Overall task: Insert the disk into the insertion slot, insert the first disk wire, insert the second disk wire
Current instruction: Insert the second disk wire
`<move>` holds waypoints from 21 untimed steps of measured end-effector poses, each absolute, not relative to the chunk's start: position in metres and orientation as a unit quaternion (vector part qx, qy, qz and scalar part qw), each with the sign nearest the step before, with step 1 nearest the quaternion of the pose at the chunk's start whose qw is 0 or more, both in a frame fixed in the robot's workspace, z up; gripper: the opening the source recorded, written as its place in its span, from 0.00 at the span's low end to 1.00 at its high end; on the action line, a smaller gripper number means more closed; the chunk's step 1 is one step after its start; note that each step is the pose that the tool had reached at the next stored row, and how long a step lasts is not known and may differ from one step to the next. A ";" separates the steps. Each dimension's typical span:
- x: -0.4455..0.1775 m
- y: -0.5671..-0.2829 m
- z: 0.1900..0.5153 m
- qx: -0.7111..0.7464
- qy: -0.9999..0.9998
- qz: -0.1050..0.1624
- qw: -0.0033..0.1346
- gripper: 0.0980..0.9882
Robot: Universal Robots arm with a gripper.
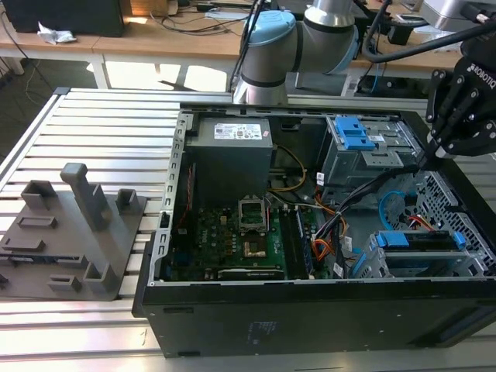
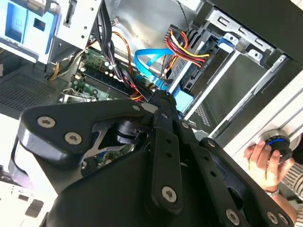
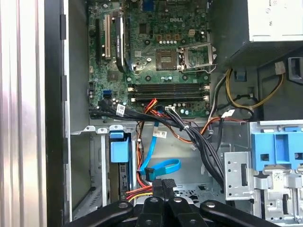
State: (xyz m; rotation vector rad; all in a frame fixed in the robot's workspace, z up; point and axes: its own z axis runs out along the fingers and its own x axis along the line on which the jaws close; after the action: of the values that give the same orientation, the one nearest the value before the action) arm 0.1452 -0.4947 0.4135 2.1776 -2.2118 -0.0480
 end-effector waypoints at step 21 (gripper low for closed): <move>0.145 -0.495 0.410 0.773 -0.634 -0.012 0.022 0.08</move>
State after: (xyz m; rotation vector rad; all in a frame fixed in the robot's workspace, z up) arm 0.1452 -0.4949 0.4104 2.3946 -1.9661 -0.0373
